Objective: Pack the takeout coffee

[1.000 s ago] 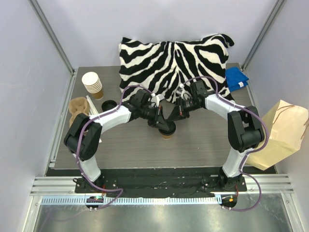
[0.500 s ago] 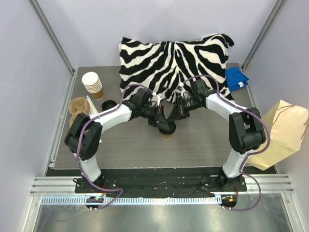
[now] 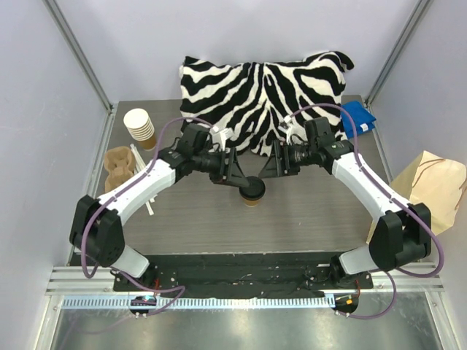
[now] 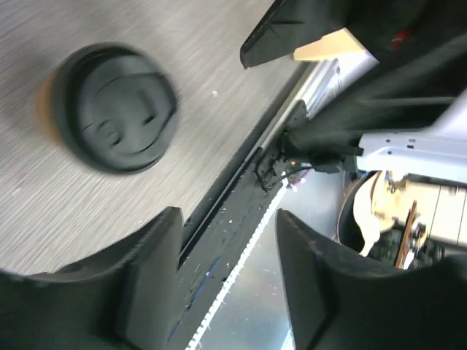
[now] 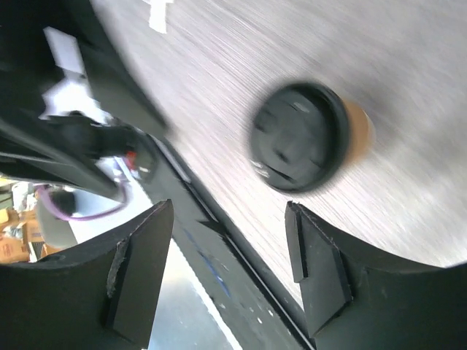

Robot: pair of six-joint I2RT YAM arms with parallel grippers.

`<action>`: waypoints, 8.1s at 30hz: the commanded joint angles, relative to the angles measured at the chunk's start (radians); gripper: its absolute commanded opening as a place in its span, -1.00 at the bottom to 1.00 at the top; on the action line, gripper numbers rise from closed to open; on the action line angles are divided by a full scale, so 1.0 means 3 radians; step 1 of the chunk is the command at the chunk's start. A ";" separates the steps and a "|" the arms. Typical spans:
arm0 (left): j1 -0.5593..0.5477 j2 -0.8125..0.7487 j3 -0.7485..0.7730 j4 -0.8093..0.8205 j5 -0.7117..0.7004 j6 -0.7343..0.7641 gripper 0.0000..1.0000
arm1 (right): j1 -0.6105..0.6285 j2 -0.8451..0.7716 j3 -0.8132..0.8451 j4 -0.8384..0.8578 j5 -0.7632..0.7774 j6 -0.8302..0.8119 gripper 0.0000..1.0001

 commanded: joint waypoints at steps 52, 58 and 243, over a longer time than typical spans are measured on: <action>0.2441 -0.0764 -0.0783 -0.0220 0.0228 0.0041 0.68 | 0.1031 0.2355 0.1533 0.0733 0.0021 0.0153 0.37; 0.2635 -0.0784 -0.0665 -0.0439 0.0193 0.0265 0.67 | 0.1154 0.2365 0.1523 0.0845 -0.0010 0.0219 0.37; 0.2774 0.0407 0.1191 -0.1795 -0.2287 0.2956 -1.00 | 0.1271 0.1552 0.1262 0.2419 0.0194 0.1625 0.19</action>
